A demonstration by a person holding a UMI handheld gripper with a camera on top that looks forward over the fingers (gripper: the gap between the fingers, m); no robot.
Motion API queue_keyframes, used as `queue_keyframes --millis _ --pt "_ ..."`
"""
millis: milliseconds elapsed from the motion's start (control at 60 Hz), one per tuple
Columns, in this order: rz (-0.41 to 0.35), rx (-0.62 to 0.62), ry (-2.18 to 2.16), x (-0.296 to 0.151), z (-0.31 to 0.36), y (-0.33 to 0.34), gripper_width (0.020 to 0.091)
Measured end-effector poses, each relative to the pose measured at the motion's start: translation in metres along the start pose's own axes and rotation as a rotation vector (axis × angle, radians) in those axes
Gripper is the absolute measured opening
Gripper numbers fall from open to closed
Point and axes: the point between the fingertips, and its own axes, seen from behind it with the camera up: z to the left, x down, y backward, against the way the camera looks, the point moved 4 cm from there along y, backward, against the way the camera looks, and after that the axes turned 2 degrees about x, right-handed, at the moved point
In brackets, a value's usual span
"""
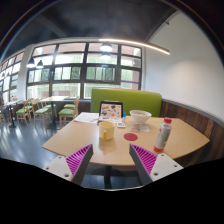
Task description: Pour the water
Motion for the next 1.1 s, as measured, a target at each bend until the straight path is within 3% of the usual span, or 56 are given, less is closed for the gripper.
queue_keyframes --millis 283,400,600,817,1050,1083,1100 --pt "-0.016 0.047 -0.025 0.018 -0.04 -0.011 0.083" --pt "-0.077 0.095 -0.066 0.027 -0.072 -0.024 0.083" --pt "-0.188 0.194 -0.088 0.045 -0.164 -0.084 0.0821" --pt "-0.231 0.263 -0.07 0.041 -0.235 -0.158 0.0822" --pt "-0.249 0.243 -0.078 0.032 -0.267 -0.22 0.0823" --pt "-0.245 0.229 -0.086 0.031 -0.266 -0.227 0.0793" --pt "-0.24 0.222 -0.089 0.032 -0.266 -0.23 0.069"
